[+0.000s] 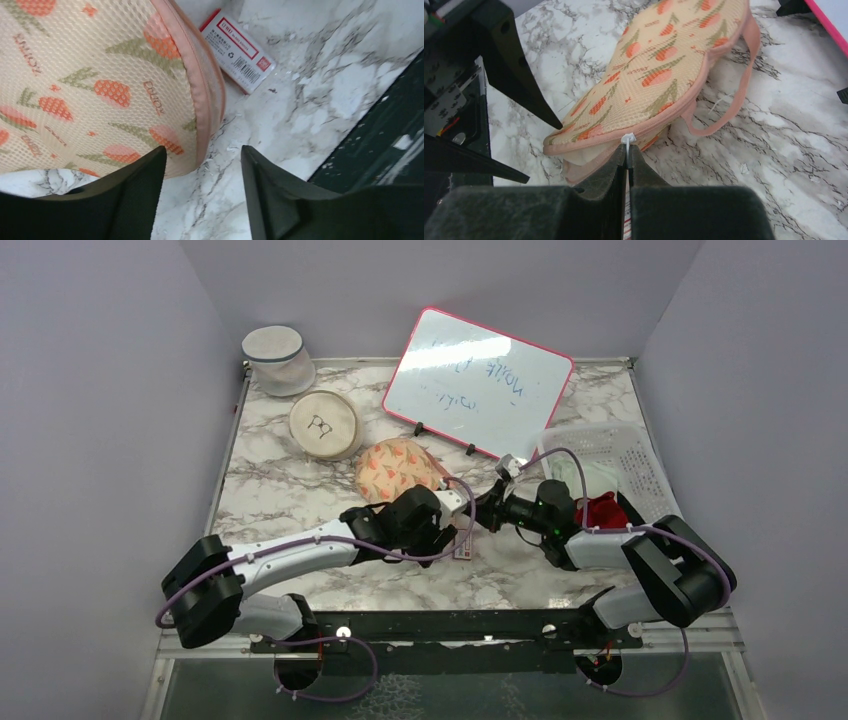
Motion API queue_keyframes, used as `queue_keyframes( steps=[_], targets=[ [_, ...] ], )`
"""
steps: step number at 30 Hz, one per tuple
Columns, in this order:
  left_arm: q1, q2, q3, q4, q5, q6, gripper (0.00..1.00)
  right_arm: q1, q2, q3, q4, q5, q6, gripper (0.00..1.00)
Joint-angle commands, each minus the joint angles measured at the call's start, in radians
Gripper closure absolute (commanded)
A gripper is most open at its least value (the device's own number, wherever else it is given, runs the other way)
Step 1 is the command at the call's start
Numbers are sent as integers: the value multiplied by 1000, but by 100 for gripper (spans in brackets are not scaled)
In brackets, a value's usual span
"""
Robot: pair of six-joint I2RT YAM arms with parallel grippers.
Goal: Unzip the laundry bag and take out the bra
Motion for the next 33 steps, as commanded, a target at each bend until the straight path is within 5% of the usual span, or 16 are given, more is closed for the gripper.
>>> queue_keyframes(
  steps=[1, 8, 19, 31, 33],
  targets=[
    [-3, -91, 17, 18, 1, -184, 45, -4, 2, 21, 66, -110, -11, 99],
    [-3, -82, 93, 80, -57, -243, 33, -4, 3, 23, 78, -152, -1, 99],
    [-3, 44, 174, 33, -124, -190, 73, -4, -7, 19, 74, -160, -5, 99],
    [-3, 78, 140, 45, -127, -202, 72, -3, -1, 23, 75, -177, -6, 99],
    [-3, 88, 149, 41, -134, -195, 82, -3, -6, 20, 73, -174, -9, 99]
  ],
)
